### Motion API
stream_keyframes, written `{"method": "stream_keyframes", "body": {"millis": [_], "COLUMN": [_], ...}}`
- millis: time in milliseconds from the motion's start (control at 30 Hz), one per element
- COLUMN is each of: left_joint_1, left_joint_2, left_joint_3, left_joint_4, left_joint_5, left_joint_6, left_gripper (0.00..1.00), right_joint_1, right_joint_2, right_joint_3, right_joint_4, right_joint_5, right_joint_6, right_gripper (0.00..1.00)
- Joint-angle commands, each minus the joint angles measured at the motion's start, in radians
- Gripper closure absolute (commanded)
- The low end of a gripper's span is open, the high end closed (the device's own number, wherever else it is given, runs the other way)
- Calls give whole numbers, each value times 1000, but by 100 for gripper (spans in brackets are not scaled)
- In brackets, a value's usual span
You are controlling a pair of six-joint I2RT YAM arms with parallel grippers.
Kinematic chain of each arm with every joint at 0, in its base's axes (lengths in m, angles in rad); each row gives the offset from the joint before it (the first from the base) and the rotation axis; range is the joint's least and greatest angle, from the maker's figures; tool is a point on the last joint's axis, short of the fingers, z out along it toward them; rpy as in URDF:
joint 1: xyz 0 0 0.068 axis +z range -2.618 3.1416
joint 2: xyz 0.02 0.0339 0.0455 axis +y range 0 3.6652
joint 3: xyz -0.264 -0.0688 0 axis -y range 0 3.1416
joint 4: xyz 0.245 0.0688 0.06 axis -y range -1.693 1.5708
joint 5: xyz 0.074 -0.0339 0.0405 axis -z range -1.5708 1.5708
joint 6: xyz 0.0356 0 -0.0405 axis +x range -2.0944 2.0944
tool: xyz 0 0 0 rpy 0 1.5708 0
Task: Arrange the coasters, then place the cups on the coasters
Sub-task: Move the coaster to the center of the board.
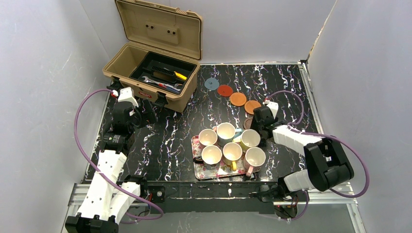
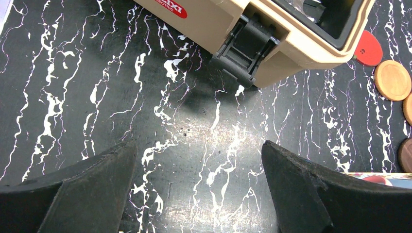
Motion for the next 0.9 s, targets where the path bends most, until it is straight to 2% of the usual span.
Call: {"method": "stream_keyframes", "body": {"millis": [0, 633, 867], "left_joint_1": [-1, -1, 0], "left_joint_2": [-18, 4, 2], "left_joint_3": [-5, -6, -6], "left_joint_4": [-14, -14, -15], "left_joint_5": [7, 30, 27], "left_joint_6": [4, -8, -8], "left_gripper": [2, 2, 2], "right_joint_1": [-62, -320, -370], "right_joint_2": [-15, -105, -152], "right_joint_3": [-44, -83, -90], "right_joint_4": [-141, -212, -233], "right_joint_5": [-39, -128, -99], "right_joint_6": [2, 4, 23], "right_gripper": [31, 30, 29]}}
